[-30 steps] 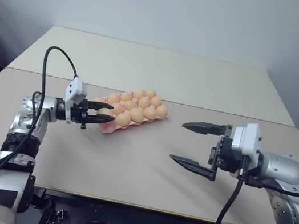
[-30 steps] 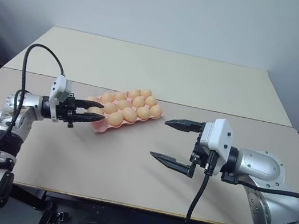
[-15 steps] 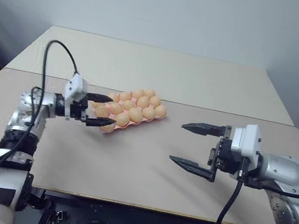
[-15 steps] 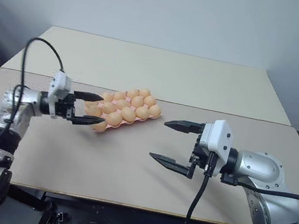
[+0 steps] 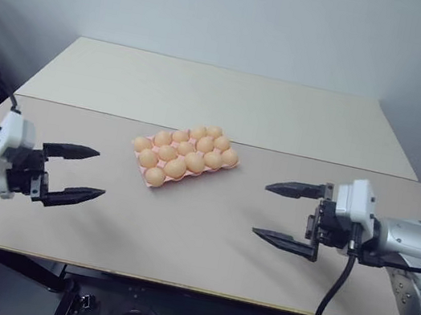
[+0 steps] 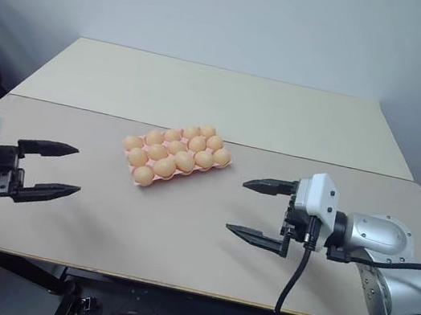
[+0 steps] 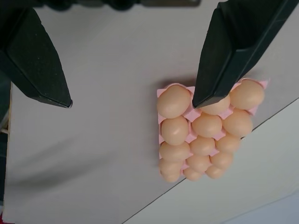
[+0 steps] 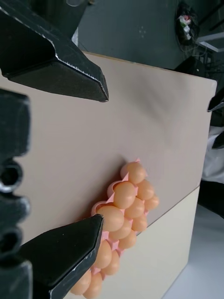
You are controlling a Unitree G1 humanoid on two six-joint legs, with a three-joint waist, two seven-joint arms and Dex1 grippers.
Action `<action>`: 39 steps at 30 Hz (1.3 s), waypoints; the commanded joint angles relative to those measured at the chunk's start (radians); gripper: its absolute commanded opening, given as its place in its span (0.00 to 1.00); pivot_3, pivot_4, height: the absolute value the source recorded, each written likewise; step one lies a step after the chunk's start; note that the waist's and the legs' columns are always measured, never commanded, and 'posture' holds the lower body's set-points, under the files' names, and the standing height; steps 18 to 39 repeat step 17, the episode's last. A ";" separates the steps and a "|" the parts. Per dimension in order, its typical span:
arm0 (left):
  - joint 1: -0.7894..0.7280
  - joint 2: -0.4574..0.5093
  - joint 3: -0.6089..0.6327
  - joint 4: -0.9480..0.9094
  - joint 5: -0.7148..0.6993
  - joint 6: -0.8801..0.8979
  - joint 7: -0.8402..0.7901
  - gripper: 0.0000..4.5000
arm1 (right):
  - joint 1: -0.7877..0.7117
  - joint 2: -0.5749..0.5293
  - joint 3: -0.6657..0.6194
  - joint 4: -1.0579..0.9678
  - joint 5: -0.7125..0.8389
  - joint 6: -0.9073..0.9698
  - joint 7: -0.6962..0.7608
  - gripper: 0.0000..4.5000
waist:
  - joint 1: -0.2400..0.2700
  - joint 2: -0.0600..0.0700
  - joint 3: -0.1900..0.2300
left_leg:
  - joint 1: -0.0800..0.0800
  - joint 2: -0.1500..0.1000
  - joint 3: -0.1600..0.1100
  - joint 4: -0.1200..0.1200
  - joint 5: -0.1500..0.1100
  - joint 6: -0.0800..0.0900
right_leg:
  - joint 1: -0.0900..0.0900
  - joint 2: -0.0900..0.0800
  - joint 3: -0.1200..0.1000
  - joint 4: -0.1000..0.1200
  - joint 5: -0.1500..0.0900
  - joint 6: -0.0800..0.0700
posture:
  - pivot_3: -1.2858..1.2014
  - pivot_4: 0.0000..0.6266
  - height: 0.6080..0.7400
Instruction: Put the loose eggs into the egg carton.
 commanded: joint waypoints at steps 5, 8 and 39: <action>0.100 -0.021 0.101 -0.183 -0.093 0.057 0.106 1.00 | -0.008 -0.006 -0.024 0.014 0.013 -0.009 0.018 1.00 | -0.005 0.000 0.000 | 0.001 0.000 0.000 0.000 0.000 0.000 | 0.000 0.000 0.000 0.001 0.000 0.000 | 0.52 0.24 1.00; 0.116 -0.022 0.109 -0.196 -0.101 0.055 0.128 1.00 | -0.039 0.000 -0.004 0.036 0.005 -0.014 0.029 1.00 | -0.008 0.000 0.000 | 0.002 0.000 0.000 -0.001 0.000 0.000 | 0.001 0.000 0.000 0.000 0.000 0.000 | 0.52 0.24 1.00; 0.141 -0.034 0.098 -0.225 -0.126 0.052 0.181 1.00 | -0.056 0.011 0.013 0.049 -0.009 -0.026 0.036 1.00 | -0.007 0.000 0.000 | 0.002 0.000 0.000 -0.002 0.000 0.000 | 0.001 0.000 0.001 0.000 0.000 -0.001 | 0.52 0.24 1.00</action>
